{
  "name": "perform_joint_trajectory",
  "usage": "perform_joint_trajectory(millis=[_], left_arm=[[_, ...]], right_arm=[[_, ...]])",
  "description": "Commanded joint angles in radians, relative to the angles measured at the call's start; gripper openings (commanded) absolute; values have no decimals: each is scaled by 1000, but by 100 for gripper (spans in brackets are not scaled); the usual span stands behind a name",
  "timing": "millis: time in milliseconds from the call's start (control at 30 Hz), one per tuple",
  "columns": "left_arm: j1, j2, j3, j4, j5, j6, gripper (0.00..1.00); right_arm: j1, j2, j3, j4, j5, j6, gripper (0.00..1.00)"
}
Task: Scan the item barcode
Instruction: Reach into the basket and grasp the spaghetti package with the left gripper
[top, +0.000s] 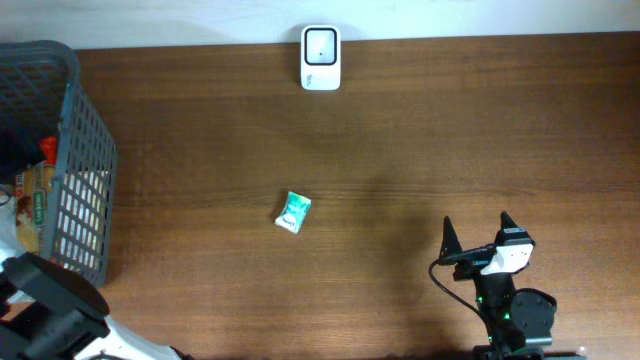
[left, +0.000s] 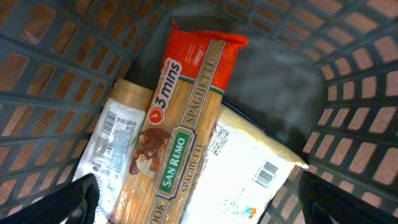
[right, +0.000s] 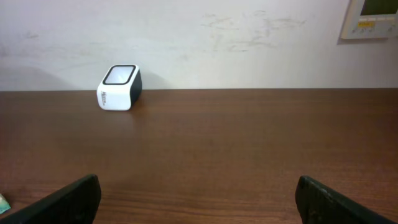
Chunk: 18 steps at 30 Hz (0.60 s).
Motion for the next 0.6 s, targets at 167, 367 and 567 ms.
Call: perform_joint_trajectory(millis=[167,367,567], left_arm=[[56,115,-34,25,13,222,100],[57,203,-34,22,13,267,97],[58,280,-34,19,-77,266,86]], right_arm=[[-6,-6,-9,1,10,-7,99],[-6,-6,-9,2,10,-7,99],[-6,-6,-9,1,10,-7,99]])
